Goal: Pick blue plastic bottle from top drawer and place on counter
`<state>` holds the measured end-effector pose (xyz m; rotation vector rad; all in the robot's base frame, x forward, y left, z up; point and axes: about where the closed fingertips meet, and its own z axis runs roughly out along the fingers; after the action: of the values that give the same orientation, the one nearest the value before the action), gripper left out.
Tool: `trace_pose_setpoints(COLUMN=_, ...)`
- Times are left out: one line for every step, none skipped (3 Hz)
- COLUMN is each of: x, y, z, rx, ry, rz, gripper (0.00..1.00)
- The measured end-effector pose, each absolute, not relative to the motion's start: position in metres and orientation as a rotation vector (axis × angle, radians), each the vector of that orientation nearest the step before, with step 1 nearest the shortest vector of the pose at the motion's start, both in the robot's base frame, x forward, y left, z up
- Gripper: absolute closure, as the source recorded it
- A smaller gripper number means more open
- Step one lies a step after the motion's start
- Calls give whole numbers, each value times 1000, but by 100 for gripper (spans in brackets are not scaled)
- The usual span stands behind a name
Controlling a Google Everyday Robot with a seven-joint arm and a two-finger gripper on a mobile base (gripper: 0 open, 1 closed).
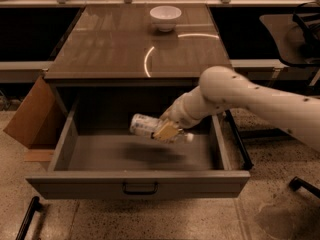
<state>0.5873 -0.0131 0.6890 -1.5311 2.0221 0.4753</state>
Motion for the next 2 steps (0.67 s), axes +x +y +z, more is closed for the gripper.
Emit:
trace_pose_setpoints(x=589, y=-57, z=746, rx=-1466, ry=1933, rz=433, gripper=100)
trace_pose_setpoints(x=594, y=-93, z=791, rx=-1416, ry=1876, rz=389, gripper=100)
